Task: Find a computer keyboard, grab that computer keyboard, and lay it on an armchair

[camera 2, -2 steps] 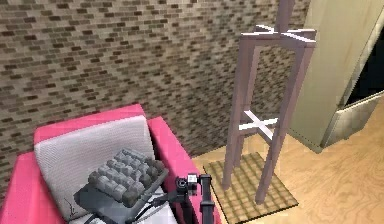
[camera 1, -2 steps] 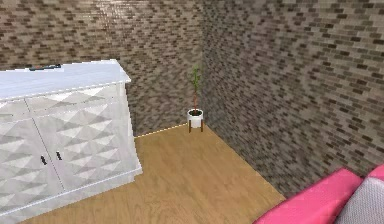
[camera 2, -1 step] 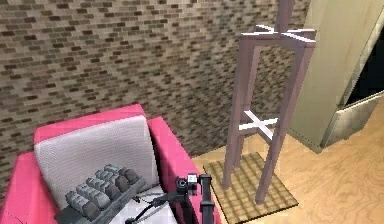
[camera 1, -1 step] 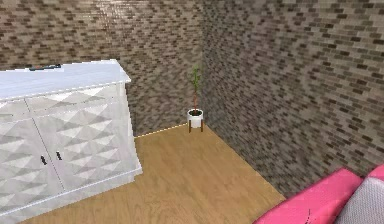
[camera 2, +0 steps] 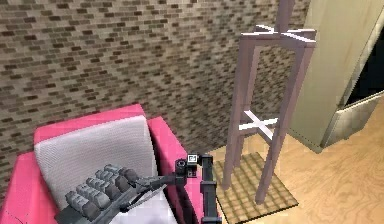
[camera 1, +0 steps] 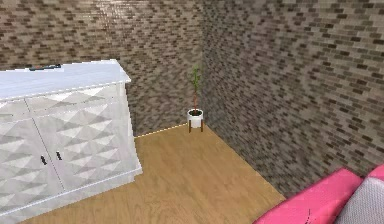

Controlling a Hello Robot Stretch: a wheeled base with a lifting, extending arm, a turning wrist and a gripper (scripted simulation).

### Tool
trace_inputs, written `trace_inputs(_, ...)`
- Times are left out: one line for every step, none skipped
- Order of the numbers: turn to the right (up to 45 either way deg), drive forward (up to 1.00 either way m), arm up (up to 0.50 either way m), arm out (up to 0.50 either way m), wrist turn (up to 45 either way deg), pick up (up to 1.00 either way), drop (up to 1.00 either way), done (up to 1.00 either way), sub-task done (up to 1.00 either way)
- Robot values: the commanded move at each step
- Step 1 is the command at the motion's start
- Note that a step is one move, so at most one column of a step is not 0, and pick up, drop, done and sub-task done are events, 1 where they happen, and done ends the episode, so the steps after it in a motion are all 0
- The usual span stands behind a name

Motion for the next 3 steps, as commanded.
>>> trace_inputs(0.0, 0.00, 0.00, -0.08, 0.0, 0.00, 0.00, 0.00, 0.00)
trace_inputs(0.0, 0.00, 0.36, 0.00, 0.0, 0.00, 0.00, 0.00, 0.00)
trace_inputs(0.0, 0.00, 0.00, 0.00, -39.0, 0.00, 0.00, 0.00, 0.00)
